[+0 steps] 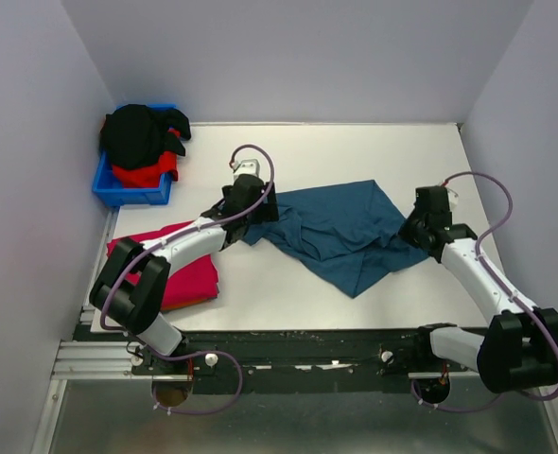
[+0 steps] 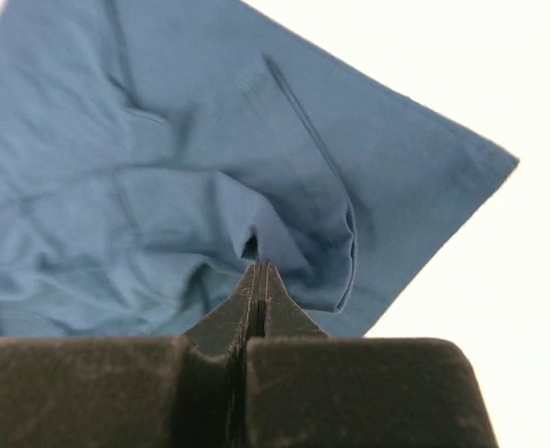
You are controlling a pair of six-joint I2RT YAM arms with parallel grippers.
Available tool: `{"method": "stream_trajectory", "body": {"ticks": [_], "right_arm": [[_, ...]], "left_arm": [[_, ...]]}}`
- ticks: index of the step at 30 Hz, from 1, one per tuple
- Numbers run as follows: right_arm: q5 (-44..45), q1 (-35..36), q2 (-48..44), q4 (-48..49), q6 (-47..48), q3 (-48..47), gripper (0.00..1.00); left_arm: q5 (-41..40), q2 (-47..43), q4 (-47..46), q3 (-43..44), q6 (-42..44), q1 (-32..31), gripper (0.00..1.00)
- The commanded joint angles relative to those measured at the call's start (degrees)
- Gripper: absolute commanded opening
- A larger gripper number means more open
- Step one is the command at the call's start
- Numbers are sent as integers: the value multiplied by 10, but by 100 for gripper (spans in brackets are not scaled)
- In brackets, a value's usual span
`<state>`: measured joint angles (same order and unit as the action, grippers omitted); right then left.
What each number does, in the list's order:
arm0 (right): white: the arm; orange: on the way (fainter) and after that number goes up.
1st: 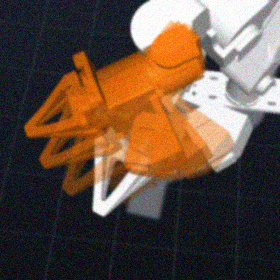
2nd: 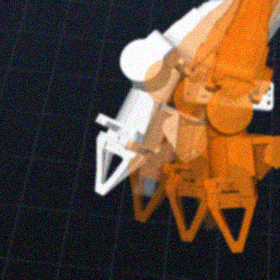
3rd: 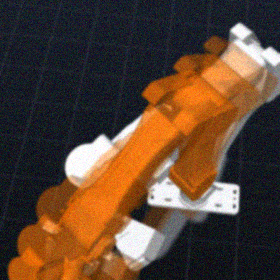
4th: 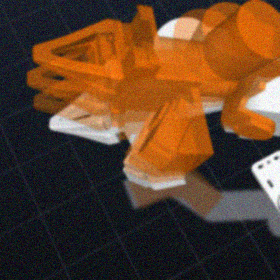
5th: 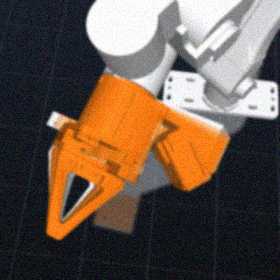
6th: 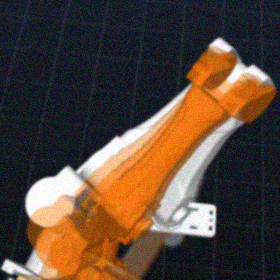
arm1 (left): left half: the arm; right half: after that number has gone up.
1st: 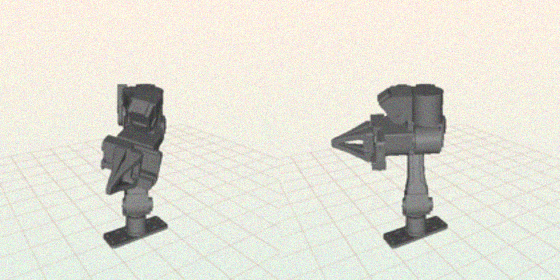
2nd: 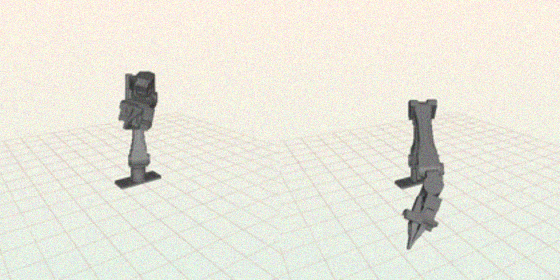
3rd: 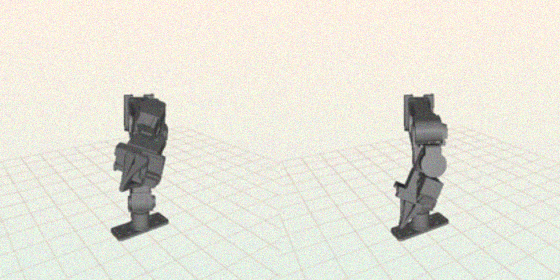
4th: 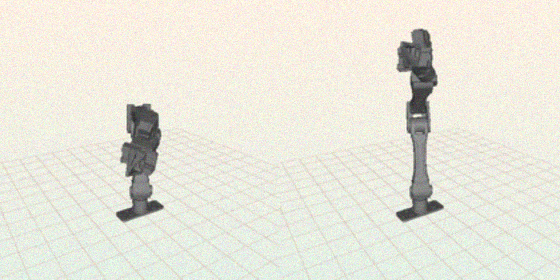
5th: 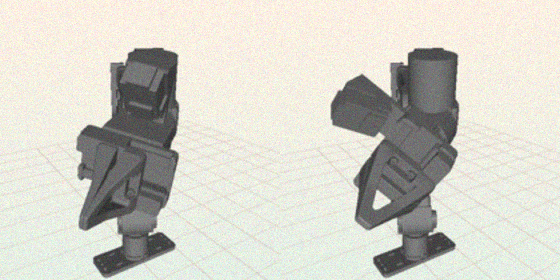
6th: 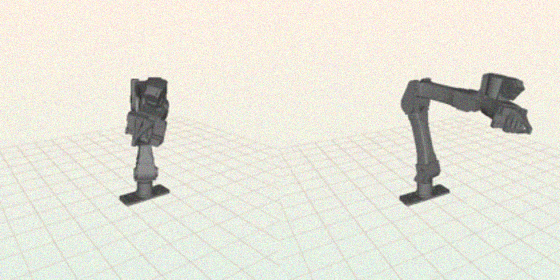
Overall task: Fold and stack the t-shirts
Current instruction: Flatten out the tshirt
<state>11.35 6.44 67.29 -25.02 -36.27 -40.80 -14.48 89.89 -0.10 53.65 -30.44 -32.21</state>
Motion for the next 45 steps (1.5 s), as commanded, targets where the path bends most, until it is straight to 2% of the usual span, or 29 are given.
{"method": "stream_trajectory", "body": {"ticks": [1,7,11,13,15,17,20,22,25,28,31,34,45], "right_arm": [[2,1,-30,-16,27,-113,1],[3,1,-59,-28,54,-285,1],[16,1,-47,-50,70,-390,1],[3,1,-37,-72,78,-414,31],[-13,1,-39,-76,81,-386,35],[-11,1,-53,-61,72,-310,37],[-2,1,-75,-30,55,-192,52],[-15,1,-86,-6,45,-118,57],[-40,1,-99,38,39,-20,59],[-41,1,-94,62,43,35,59],[-39,1,-67,70,40,55,64],[-33,1,-37,70,25,52,73],[-1,-5,79,77,-46,15,69]], "left_arm": [[-2,-21,-11,-5,25,-15,93],[-8,13,25,28,35,-19,93],[-9,27,38,39,38,-21,93],[-6,30,44,44,40,-22,93],[-6,35,48,50,43,-22,93],[-4,39,58,58,45,-23,93],[2,49,60,63,48,-26,93],[7,56,65,68,48,-28,92],[4,66,74,77,47,-29,92],[5,63,72,75,47,-30,92],[16,57,58,68,49,-34,92],[16,55,53,66,54,-44,91],[9,50,53,69,61,-55,91]]}}
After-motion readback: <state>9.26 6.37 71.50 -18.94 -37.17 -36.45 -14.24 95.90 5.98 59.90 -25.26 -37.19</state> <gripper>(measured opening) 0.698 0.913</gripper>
